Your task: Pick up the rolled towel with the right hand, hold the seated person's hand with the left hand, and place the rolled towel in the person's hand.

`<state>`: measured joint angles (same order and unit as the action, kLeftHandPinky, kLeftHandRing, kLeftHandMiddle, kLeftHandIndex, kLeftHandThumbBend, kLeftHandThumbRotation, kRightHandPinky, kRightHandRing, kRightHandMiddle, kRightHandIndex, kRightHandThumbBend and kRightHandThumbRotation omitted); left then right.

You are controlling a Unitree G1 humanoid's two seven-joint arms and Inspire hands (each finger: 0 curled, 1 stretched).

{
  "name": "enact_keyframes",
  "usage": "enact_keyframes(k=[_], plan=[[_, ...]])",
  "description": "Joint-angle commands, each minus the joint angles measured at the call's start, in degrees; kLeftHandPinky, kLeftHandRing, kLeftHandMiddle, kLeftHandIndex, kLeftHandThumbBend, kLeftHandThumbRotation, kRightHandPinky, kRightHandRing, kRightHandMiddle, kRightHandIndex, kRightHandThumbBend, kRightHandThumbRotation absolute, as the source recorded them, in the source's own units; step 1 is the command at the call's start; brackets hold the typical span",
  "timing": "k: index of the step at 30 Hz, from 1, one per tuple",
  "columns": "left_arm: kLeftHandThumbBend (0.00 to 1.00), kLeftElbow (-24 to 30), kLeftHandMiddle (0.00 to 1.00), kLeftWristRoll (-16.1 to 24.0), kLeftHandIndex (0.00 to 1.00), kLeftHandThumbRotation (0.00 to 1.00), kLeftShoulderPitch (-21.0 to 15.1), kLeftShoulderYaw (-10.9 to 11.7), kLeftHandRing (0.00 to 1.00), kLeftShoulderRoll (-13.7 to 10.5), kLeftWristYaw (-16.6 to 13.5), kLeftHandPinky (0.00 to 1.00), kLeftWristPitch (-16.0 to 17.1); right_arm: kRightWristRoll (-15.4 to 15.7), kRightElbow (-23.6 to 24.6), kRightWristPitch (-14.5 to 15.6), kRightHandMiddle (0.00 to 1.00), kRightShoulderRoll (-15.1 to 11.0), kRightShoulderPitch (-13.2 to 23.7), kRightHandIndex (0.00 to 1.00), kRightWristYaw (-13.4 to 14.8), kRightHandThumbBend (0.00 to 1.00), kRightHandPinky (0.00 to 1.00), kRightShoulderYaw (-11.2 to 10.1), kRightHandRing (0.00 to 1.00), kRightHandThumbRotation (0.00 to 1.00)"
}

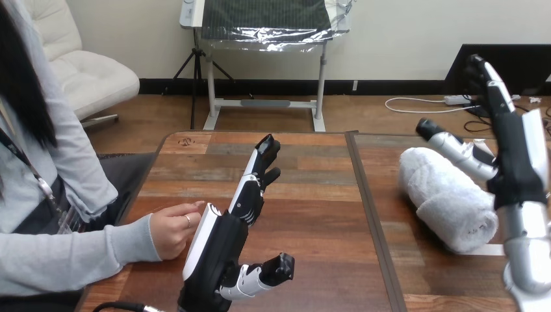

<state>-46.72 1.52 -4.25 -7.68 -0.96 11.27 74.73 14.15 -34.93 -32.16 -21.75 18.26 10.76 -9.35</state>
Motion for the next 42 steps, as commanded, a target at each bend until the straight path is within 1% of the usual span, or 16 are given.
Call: enact_keyframes(k=[1, 4, 7, 12, 18, 19, 20, 21, 23, 25, 26, 28, 30, 33, 38, 42], plan=[[1.0, 0.97, 1.0, -0.87, 1.0, 0.8, -1.44, -0.01, 1.0, 0.57, -0.02, 0.95, 0.39, 1.14, 5.63, 4.81, 0.92, -3.46, 6.15, 0.94, 0.46, 1.0, 0.93, -0.72, 0.94, 0.67], [1.0, 0.63, 1.0, -0.86, 1.0, 0.8, -1.57, 0.0, 1.0, 0.55, -0.11, 0.95, 0.79, 1.42, 7.16, 8.85, 0.94, -4.35, 6.81, 0.95, -0.49, 1.0, 0.94, -0.57, 0.97, 0.67], [1.0, 0.35, 1.0, -0.46, 1.0, 0.8, -1.69, 0.24, 1.0, 0.44, -0.37, 0.95, 1.17, 1.79, 7.58, 11.52, 0.95, -5.09, 7.69, 0.95, -0.84, 1.0, 0.95, -0.27, 0.98, 0.67], [1.0, 0.46, 1.0, -0.67, 1.0, 0.8, -1.57, 0.2, 1.0, 0.35, -0.29, 0.95, 1.01, 1.88, 6.45, 14.09, 0.95, -5.98, 9.54, 0.95, -1.41, 1.0, 0.95, 0.28, 1.0, 0.65], [1.0, 0.59, 1.0, -0.82, 1.0, 0.79, -1.41, 0.19, 1.0, 0.31, -0.27, 0.95, 0.89, 1.85, 2.28, 16.74, 0.97, -6.56, 12.72, 0.95, -1.66, 1.0, 0.94, 0.99, 1.0, 0.63], [1.0, 0.61, 1.0, -0.23, 1.0, 0.79, -1.38, 0.48, 1.0, 0.27, -0.57, 0.95, 1.01, 2.41, 0.7, 17.05, 0.97, -6.82, 13.6, 0.95, -1.31, 1.0, 0.93, 1.38, 1.0, 0.63], [1.0, 0.62, 1.0, 0.21, 1.0, 0.8, -1.37, 0.7, 1.0, 0.25, -0.8, 0.95, 1.1, 2.82, -0.35, 17.21, 0.98, -7.03, 14.16, 0.95, -1.04, 1.0, 0.9, 1.67, 1.0, 0.63], [1.0, 0.63, 1.0, 0.51, 1.0, 0.8, -1.36, 0.84, 1.0, 0.24, -0.96, 0.95, 1.16, 3.09, -1.08, 17.31, 0.98, -7.16, 14.56, 0.95, -0.86, 1.0, 0.89, 1.87, 0.99, 0.62], [1.0, 0.69, 1.0, 0.97, 1.0, 0.81, -1.34, 1.12, 1.0, 0.29, -1.32, 0.94, 1.26, 3.4, -4.03, 17.06, 0.98, -7.32, 15.98, 0.95, -0.45, 1.0, 0.88, 2.19, 0.99, 0.61], [1.0, 0.69, 1.0, 1.23, 1.0, 0.82, -1.35, 1.23, 1.0, 0.3, -1.57, 0.94, 1.29, 3.5, -5.52, 16.76, 0.99, -7.38, 16.69, 0.95, -0.21, 1.0, 0.86, 2.35, 0.99, 0.6], [1.0, 0.63, 1.0, 1.15, 1.0, 0.82, -1.37, 1.16, 1.0, 0.29, -1.57, 0.93, 1.34, 3.78, -7.09, 16.62, 0.98, -7.45, 17.45, 0.95, 0.13, 1.0, 0.86, 2.57, 0.99, 0.58], [1.0, 0.52, 1.0, 1.56, 1.0, 0.82, -1.38, 1.33, 1.0, 0.24, -1.88, 0.93, 1.49, 4.17, -10.37, 16.3, 0.98, -7.52, 19.04, 0.95, 0.77, 1.0, 0.85, 2.98, 0.99, 0.57], [1.0, 0.45, 1.0, 2.22, 1.0, 0.83, -1.38, 1.63, 1.0, 0.2, -2.33, 0.92, 1.63, 4.28, -12.71, 15.95, 0.98, -7.57, 20.17, 0.95, 1.22, 1.0, 0.86, 3.31, 0.99, 0.55], [1.0, 0.36, 1.0, 1.96, 1.0, 0.83, -1.42, 1.28, 1.0, 0.03, -2.25, 0.92, 1.62, 4.54, -16.65, 15.64, 0.97, -7.67, 22.07, 0.95, 1.81, 1.0, 0.86, 3.96, 1.0, 0.53], [1.0, 0.54, 1.0, 2.41, 1.0, 0.84, -1.29, 1.31, 1.0, -0.08, -2.56, 0.91, 1.43, 5.57, -23.1, 15.74, 0.97, -7.92, 25.01, 0.95, 3.02, 1.0, 0.87, 5.59, 1.0, 0.51], [1.0, 0.67, 1.0, 2.45, 1.0, 0.84, -1.24, 1.11, 1.0, -0.18, -2.6, 0.92, 1.35, 5.52, -27.18, 15.87, 0.96, -7.92, 26.83, 0.95, 2.97, 1.0, 0.87, 6.4, 1.0, 0.49]])
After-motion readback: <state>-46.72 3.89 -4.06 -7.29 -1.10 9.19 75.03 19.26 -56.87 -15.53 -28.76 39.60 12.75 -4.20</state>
